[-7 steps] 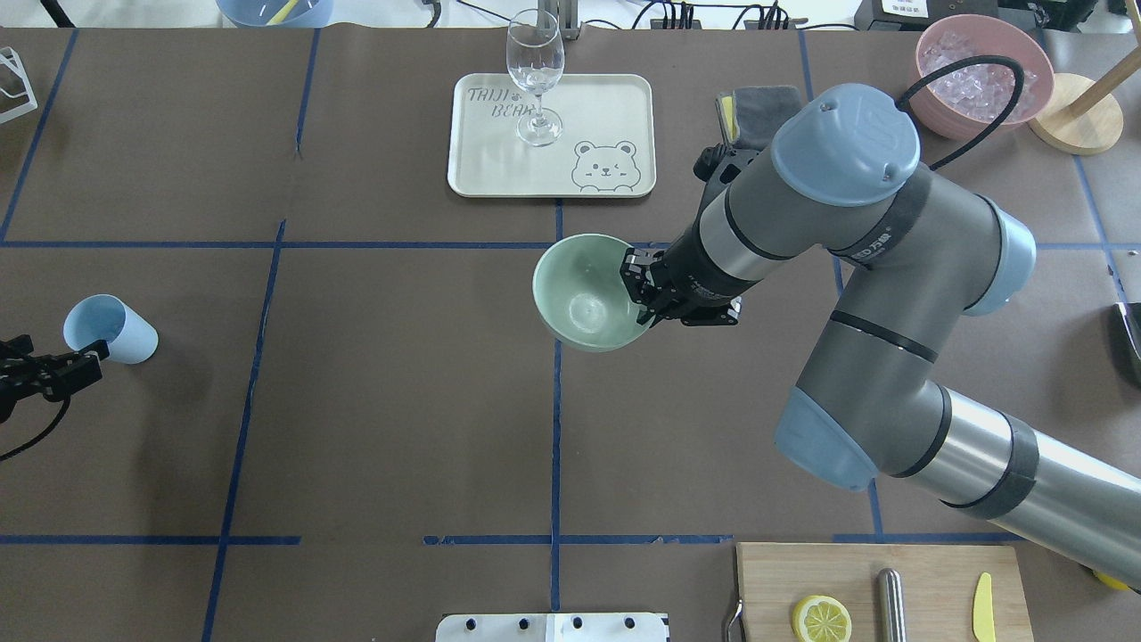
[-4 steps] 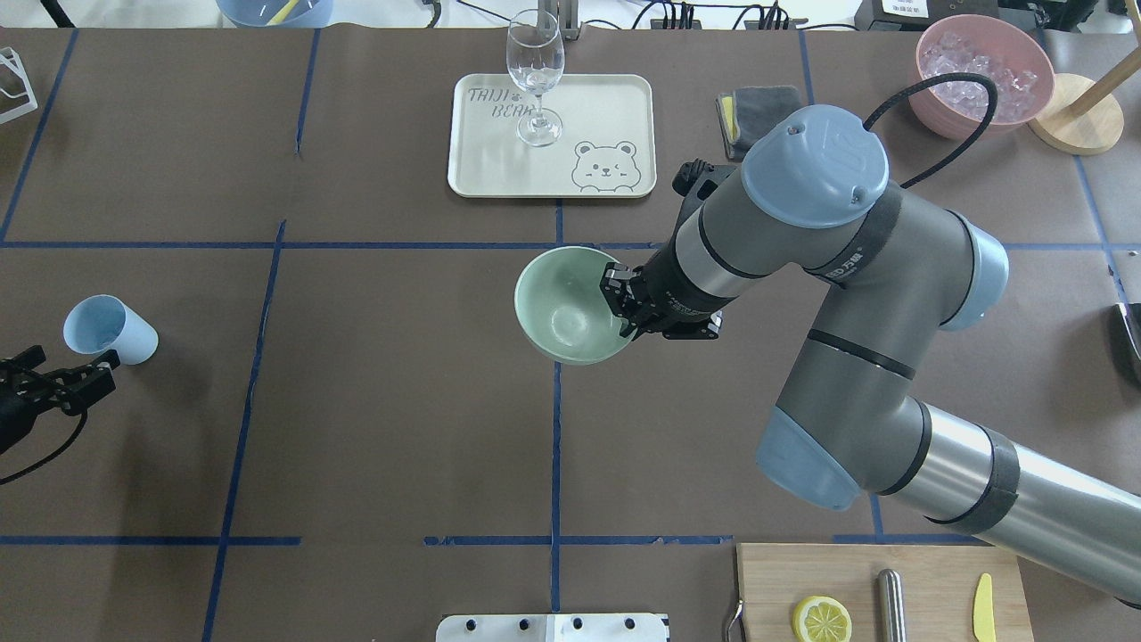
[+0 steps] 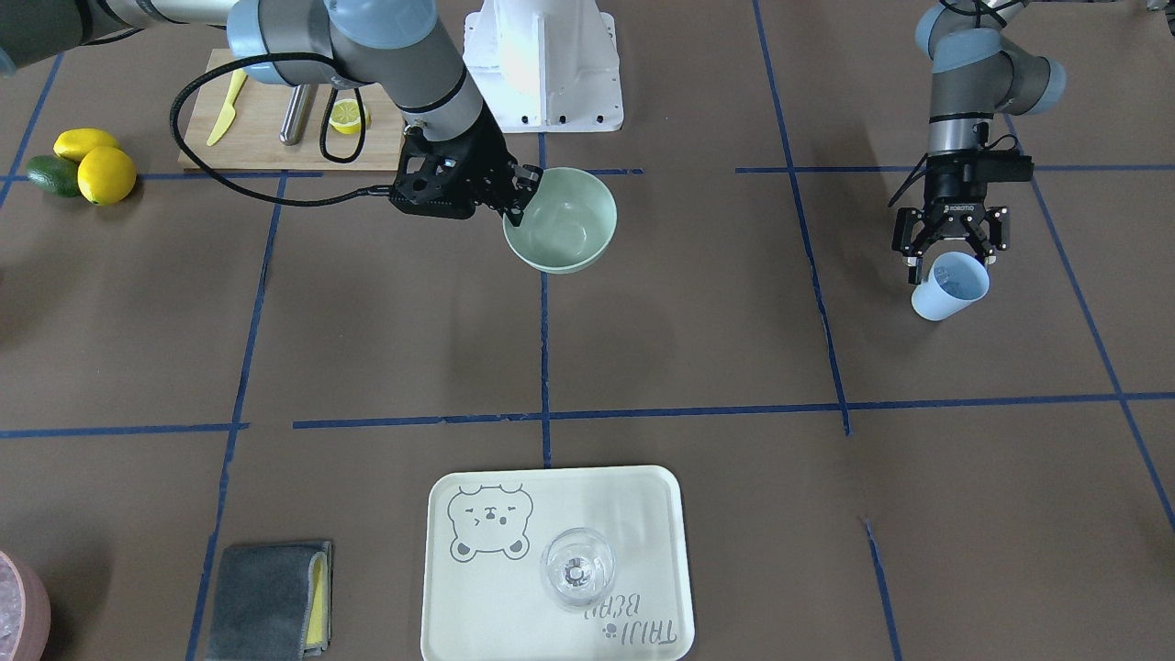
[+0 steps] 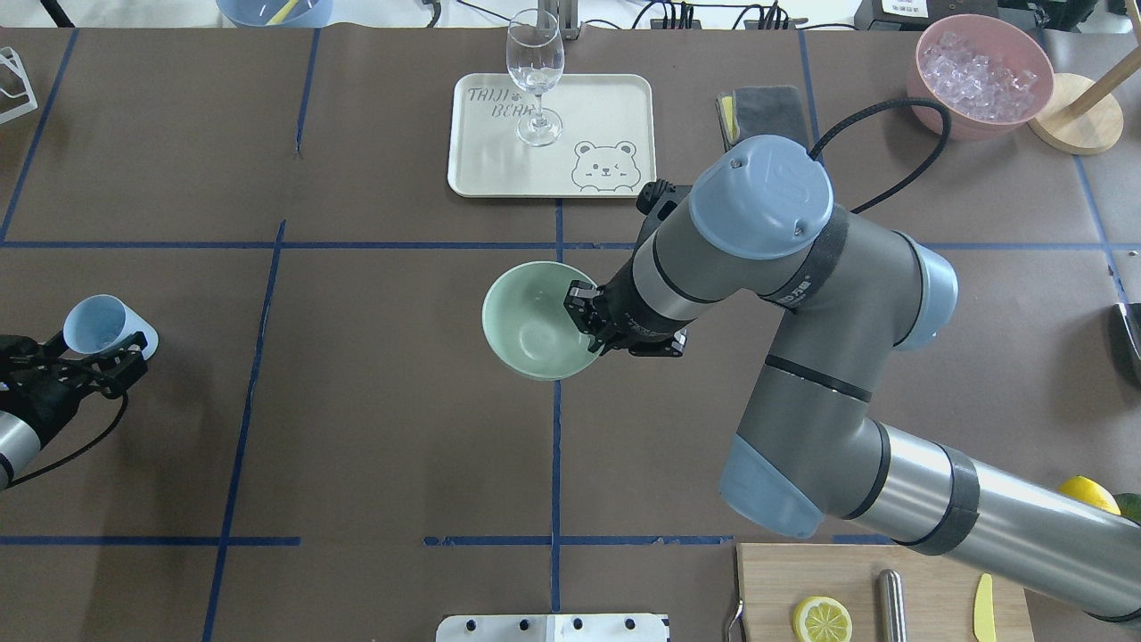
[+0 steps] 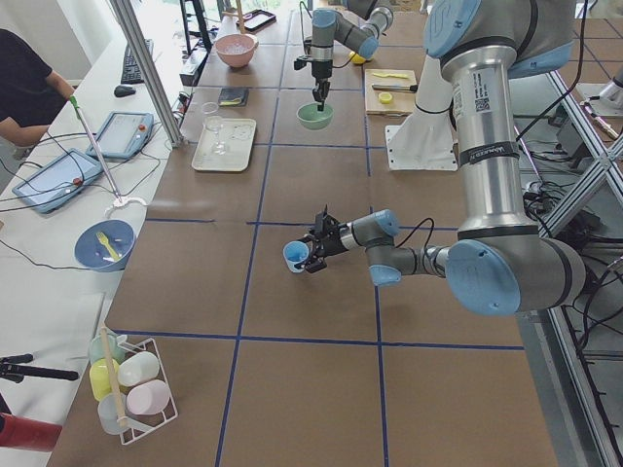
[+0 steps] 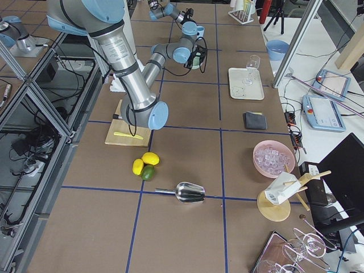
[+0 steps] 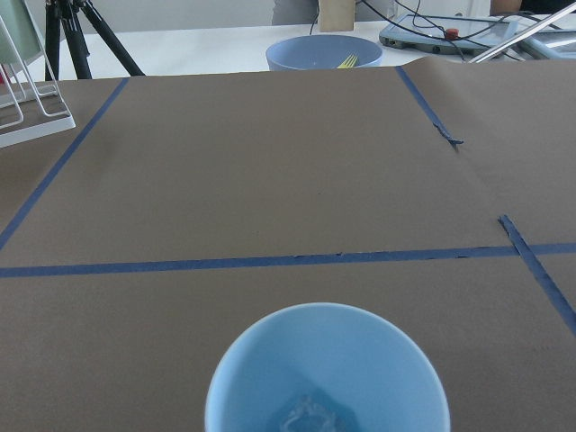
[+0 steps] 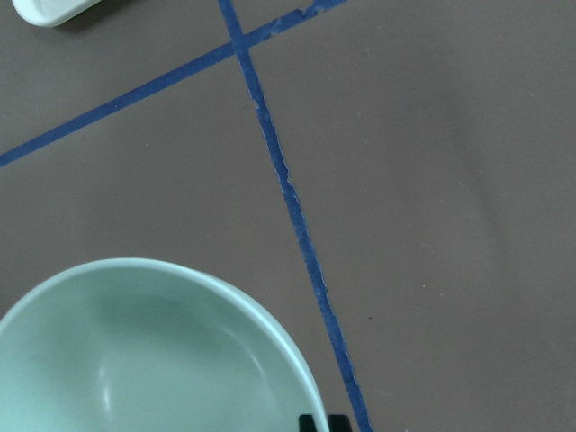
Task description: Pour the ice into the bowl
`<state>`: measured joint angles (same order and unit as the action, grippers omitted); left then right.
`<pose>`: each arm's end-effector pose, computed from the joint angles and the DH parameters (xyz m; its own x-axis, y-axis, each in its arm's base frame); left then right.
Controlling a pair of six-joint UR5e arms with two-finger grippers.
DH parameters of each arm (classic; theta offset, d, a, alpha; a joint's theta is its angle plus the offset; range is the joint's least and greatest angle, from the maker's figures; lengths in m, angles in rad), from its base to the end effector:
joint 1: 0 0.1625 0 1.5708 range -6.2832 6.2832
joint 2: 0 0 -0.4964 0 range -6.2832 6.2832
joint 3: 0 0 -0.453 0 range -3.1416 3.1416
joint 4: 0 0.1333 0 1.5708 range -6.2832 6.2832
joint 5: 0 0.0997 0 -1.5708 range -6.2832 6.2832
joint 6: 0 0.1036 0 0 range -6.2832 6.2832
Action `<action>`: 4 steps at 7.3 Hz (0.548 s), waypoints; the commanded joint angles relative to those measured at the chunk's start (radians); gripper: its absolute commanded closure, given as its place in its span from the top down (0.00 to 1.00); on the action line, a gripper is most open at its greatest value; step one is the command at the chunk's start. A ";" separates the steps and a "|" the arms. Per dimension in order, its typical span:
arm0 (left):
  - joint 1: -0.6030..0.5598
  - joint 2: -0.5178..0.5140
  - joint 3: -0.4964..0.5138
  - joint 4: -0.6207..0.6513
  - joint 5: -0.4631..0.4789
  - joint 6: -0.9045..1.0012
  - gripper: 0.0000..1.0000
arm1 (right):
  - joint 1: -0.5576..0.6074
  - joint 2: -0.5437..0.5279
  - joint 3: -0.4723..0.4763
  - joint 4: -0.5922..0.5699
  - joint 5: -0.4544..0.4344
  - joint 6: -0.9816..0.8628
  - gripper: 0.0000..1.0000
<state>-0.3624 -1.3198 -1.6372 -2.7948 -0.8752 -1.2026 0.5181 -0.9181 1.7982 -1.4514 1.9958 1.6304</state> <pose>0.3417 -0.3431 0.6808 0.7260 0.0203 -0.6874 0.5653 0.5516 0.6133 -0.5836 -0.4369 0.1749 0.4600 0.3247 0.8264 -0.1776 0.9456 -0.2727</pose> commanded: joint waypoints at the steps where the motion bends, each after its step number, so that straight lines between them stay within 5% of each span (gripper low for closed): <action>1: 0.000 -0.013 0.037 -0.002 0.019 0.003 0.99 | -0.047 0.088 -0.112 0.002 -0.061 0.006 0.00; 3: 0.000 -0.035 0.063 -0.003 0.021 0.005 0.98 | -0.072 0.139 -0.184 0.008 -0.081 0.015 0.00; 4: 0.000 -0.038 0.063 -0.003 0.021 0.005 0.84 | -0.079 0.169 -0.228 0.009 -0.084 0.016 0.00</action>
<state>-0.3621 -1.3492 -1.5809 -2.7974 -0.8552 -1.1983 0.4519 -0.7870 1.6242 -1.4450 1.9208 1.6426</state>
